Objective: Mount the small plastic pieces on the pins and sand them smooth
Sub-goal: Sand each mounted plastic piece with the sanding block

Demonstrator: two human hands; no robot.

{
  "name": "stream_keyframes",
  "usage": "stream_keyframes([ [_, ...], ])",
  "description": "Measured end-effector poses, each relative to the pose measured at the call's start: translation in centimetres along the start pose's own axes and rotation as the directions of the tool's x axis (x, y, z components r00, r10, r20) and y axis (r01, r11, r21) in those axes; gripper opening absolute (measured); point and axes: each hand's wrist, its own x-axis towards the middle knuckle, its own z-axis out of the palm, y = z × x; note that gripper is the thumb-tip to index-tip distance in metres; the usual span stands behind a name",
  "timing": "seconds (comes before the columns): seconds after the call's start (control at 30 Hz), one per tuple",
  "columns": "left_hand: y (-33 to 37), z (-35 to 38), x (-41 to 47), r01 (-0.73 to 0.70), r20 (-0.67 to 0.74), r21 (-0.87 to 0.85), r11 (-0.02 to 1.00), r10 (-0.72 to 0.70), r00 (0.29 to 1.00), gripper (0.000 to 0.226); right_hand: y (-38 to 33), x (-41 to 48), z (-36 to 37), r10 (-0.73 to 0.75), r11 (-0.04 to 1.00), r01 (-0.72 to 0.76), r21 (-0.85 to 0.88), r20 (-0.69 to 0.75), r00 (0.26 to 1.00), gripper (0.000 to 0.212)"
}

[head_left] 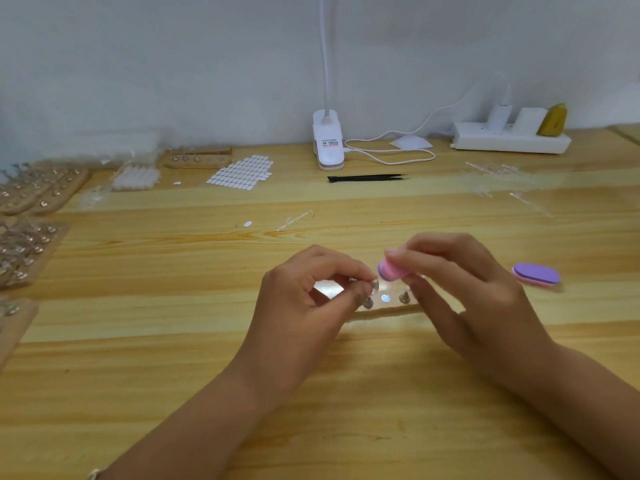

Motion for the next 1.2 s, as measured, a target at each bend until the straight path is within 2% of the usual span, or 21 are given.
stream_keyframes([
  [0.07,0.1,0.0,0.0,-0.002,0.006,0.004,1.0,0.002,1.0,0.023,-0.1,0.0,-0.2,0.03,0.999,-0.03,0.023,-0.031,0.999,0.028],
  [0.2,0.1,-0.1,0.0,-0.04,-0.004,0.042,0.998,0.04,0.999,0.02,-1.2,-0.2,0.3,-0.05,0.997,0.049,0.053,0.02,0.999,0.027],
  [0.37,0.2,0.1,-0.1,-0.038,-0.007,0.037,0.999,0.039,0.999,0.023,-0.4,0.2,-0.3,0.072,0.997,-0.07,0.028,-0.054,0.996,0.027],
  [0.53,0.1,0.0,-0.1,-0.076,-0.021,0.041,0.996,0.077,0.997,0.024,-1.1,-0.2,0.1,-0.039,0.998,0.039,0.056,-0.006,0.999,0.026],
  [0.67,0.1,0.0,-0.1,0.039,-0.009,-0.159,0.987,-0.04,0.999,0.019,0.1,0.3,-0.4,0.084,0.996,-0.082,0.039,-0.059,0.995,0.024],
  [0.77,0.2,-0.1,-0.1,0.156,0.06,-0.317,0.935,-0.144,0.988,0.005,-0.4,0.3,-0.3,0.054,0.997,-0.048,0.064,-0.097,0.994,0.027],
  [0.8,0.2,-0.1,-0.2,0.181,0.093,-0.331,0.926,-0.159,0.983,0.007,-0.8,0.3,-0.2,0.02,0.997,-0.013,0.071,-0.1,0.995,0.028],
  [0.9,0.3,0.0,-0.3,0.193,0.169,-0.301,0.934,-0.147,0.975,0.008,-1.6,-0.1,-0.1,-0.098,0.992,0.105,0.074,-0.089,0.991,0.022],
  [0.97,0.3,0.1,-0.5,0.166,0.16,-0.252,0.953,-0.128,0.979,0.008,-1.5,-0.2,-0.3,-0.139,0.99,0.141,0.03,-0.057,0.989,0.021],
  [1.03,0.3,0.2,-0.6,0.158,0.132,-0.224,0.962,-0.131,0.983,0.007,-0.9,0.0,-0.4,-0.108,0.994,0.107,-0.025,-0.044,0.993,0.02],
  [1.13,0.2,0.1,-0.4,0.164,0.094,-0.233,0.958,-0.146,0.985,0.004,-0.5,0.2,-0.6,-0.031,0.999,0.026,-0.042,-0.114,0.993,0.017],
  [1.2,0.2,0.2,-0.4,0.142,0.095,-0.239,0.961,-0.123,0.988,0.004,-0.9,0.1,-0.5,-0.061,0.998,0.061,-0.002,-0.128,0.99,0.019],
])
